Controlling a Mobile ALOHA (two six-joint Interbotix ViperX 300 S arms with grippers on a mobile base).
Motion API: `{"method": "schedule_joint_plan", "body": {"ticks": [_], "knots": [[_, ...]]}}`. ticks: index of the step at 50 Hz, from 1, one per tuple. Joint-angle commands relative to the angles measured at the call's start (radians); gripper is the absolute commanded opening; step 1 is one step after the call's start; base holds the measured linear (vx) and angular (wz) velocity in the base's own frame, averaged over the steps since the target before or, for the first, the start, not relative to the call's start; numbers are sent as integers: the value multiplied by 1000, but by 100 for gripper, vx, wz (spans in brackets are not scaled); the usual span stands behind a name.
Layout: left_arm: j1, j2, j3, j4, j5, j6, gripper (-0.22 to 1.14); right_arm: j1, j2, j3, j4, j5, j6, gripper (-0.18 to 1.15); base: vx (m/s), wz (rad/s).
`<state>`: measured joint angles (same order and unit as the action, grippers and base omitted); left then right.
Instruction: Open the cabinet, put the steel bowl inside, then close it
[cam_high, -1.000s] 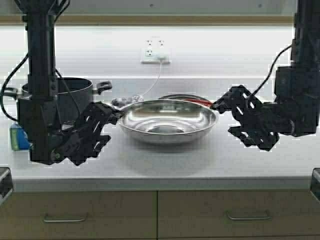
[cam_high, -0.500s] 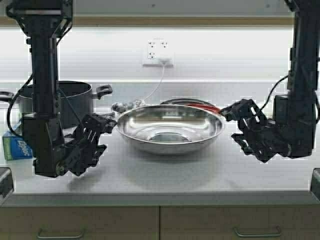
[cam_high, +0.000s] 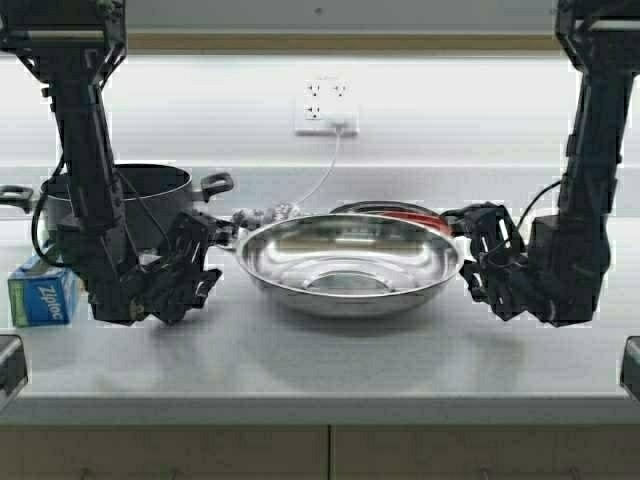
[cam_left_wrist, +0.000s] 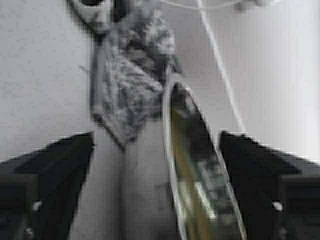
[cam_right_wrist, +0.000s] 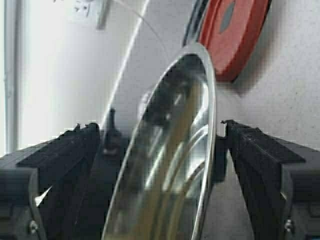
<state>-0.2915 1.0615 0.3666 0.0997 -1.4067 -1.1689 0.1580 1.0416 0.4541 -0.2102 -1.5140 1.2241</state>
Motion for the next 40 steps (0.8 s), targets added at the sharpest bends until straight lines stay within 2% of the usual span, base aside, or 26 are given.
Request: {"method": "schedule_joint_plan", "body": {"ticks": [1,11,24,29,32,36,38,40], "knots": [[0,-17,-3,3,8,-2,103,-2,-15,-9,-9,-3,5,104,1,1],[0,-17,-9,12,8,0,100,-2,-11,-9,-34,-3,11,97,0,0],[0,-23,-37,112,46,-5,85,-2,-3,-14,-55,-3,14,65,-1,-1],[0,-25,-37,114,57,-5,64,-2,-3,-20,-58,-5,32,58,-1,-1],[0,-25,-31,112,57,-6,44,-2,-3,-20,-58,-3,51,55,0,0],[0,-29,-11,101,58,-11,7,-2,-3,-20,-57,-3,71,53,0,0],[0,-34,2,94,57,-12,-5,-2,-3,-18,-57,-3,80,51,0,0],[0,-38,12,84,57,-11,-9,-2,-3,-17,-58,-3,89,48,0,0]]}}
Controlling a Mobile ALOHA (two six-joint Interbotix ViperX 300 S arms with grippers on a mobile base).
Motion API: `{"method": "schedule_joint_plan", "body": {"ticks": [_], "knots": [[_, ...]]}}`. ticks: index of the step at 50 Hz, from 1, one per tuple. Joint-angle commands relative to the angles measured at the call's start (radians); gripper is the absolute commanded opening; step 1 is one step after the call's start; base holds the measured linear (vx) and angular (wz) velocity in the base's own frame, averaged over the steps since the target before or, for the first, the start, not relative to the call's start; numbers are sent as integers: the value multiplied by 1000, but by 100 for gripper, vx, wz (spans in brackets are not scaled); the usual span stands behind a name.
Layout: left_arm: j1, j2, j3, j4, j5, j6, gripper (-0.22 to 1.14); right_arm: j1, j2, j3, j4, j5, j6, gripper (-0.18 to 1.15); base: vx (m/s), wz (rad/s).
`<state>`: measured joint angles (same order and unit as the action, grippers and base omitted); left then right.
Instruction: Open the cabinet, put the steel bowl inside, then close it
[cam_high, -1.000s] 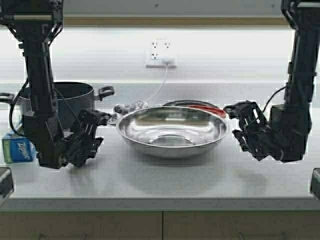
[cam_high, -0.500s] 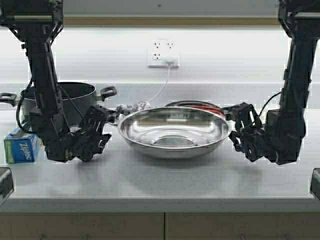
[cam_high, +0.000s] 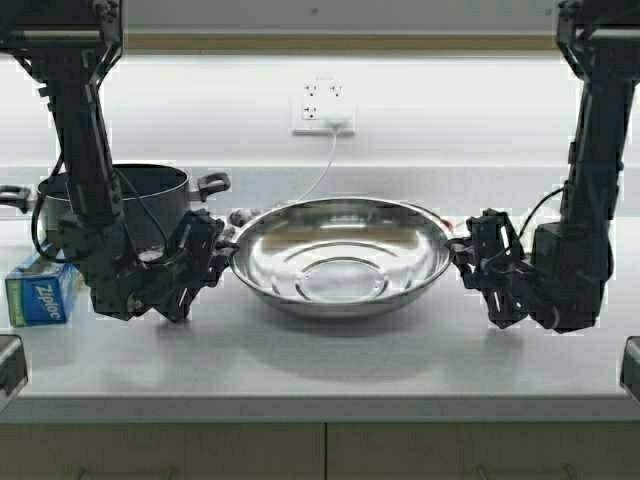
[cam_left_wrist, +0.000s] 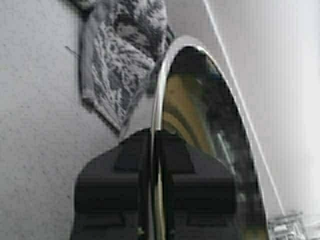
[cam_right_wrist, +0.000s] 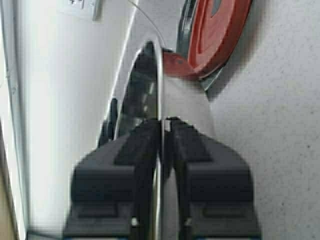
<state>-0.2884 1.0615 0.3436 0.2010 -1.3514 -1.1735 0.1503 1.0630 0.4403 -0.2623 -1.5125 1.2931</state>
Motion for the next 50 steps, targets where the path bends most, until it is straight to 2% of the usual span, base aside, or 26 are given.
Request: {"method": "schedule_joint_plan", "body": {"ticks": [1,7,14,28,36,50], "knots": [[-3,-40,41,-21,2,-6,-8,6,-25,-3,-5,-5,25,46,0,0],[-3,-58,71,-32,2,0,4,6,-26,3,-9,-12,52,28,0,0],[-3,-87,100,-37,3,17,3,6,-28,17,-38,-75,64,2,0,0],[-3,-189,183,-48,2,94,2,11,-29,51,-46,-124,67,7,0,0],[-3,-247,224,-6,-25,89,2,38,-48,101,-48,-147,64,7,0,0],[-21,-314,354,-2,-87,80,2,98,-156,232,-18,-178,40,7,0,0]]}}
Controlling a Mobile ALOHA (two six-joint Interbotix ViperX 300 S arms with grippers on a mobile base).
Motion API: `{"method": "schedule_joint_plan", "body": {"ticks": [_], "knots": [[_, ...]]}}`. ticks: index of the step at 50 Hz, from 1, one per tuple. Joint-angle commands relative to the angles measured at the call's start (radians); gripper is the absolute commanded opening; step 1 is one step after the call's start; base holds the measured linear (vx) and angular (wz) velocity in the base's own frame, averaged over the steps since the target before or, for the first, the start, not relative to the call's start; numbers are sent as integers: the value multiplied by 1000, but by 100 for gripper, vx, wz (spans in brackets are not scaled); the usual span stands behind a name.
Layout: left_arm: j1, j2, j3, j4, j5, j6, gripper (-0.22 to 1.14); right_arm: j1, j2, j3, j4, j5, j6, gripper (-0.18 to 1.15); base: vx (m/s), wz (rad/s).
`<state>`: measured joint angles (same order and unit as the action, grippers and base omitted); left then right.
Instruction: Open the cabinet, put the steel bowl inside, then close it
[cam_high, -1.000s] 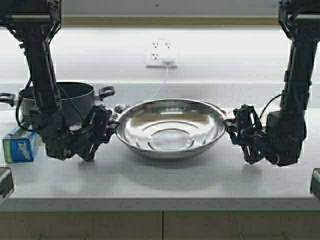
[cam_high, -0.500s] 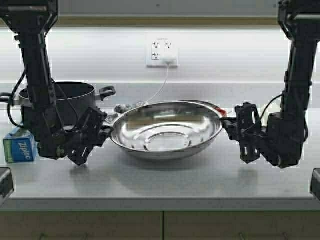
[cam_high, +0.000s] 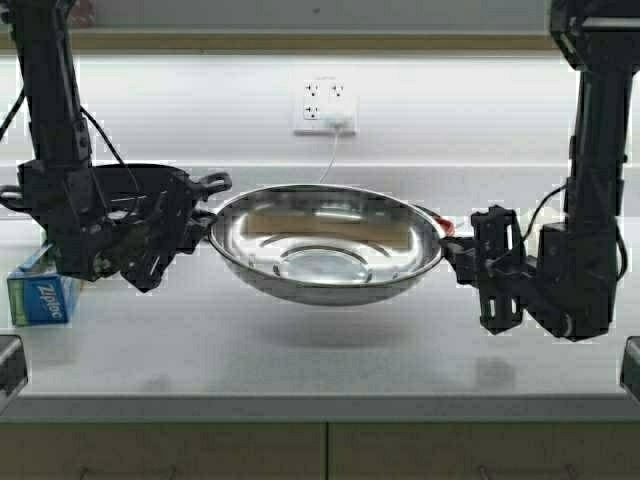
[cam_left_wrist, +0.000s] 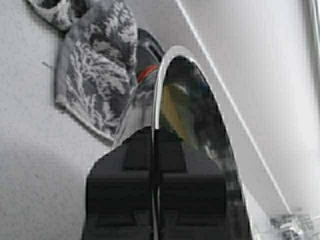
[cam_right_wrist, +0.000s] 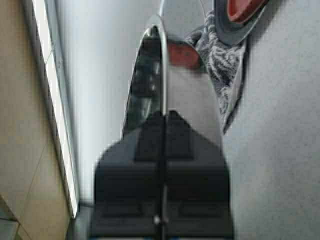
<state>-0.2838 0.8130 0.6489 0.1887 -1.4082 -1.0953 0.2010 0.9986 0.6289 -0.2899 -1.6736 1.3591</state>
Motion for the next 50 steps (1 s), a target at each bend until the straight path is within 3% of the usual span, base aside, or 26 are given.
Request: {"method": "schedule_joint_plan", "body": {"ticks": [1,26,50], "knots": [[-29,-72,58,11,-32,0,2,52,-101,52,11,-17,-35,7,0,0],[-123,-247,367,-11,-161,-9,2,169,-331,337,61,-35,-72,7,-1,0],[-123,-485,592,-20,-198,-14,2,279,-511,468,129,-34,-89,7,-5,-2]]}}
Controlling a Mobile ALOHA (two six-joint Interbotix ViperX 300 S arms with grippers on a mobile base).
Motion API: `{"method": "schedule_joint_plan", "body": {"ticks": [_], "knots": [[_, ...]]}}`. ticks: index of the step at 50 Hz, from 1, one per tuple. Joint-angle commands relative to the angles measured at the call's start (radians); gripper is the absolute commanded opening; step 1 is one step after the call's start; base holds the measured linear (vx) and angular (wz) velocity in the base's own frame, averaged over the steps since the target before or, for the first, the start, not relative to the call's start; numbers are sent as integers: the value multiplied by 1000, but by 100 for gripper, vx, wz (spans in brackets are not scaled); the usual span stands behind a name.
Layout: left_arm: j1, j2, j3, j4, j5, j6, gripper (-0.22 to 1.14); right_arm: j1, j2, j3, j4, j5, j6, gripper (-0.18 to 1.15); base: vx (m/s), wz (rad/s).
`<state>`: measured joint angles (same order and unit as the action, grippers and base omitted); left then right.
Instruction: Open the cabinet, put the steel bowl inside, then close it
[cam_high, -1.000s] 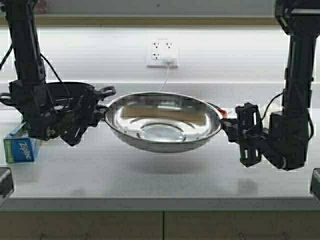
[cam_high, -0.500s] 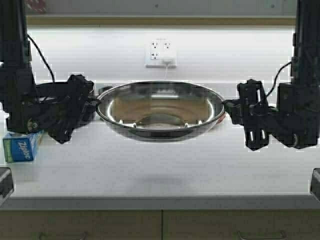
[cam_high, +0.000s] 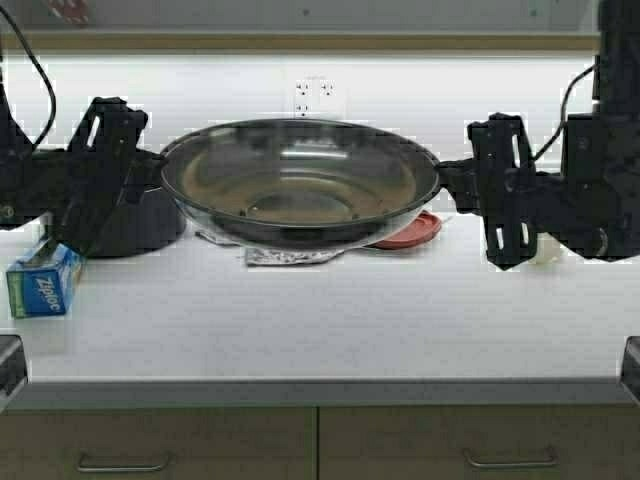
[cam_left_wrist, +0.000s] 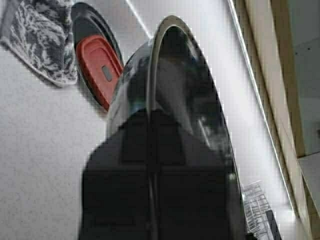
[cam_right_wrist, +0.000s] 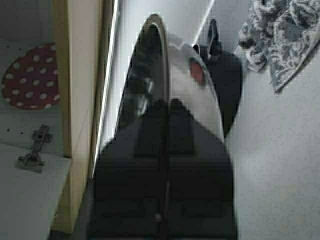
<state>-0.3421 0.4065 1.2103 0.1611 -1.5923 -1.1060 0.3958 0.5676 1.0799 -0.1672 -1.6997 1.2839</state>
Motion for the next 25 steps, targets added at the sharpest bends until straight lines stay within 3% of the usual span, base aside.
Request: {"method": "schedule_joint_plan", "body": {"ticks": [1,25], "knots": [[-64,-87,37,6,-14,-6,2,87,-87,23,12,-9,-14,7,-7,-3],[-64,-261,89,-9,75,-66,2,91,-233,91,32,-2,-6,7,-7,-2]]}}
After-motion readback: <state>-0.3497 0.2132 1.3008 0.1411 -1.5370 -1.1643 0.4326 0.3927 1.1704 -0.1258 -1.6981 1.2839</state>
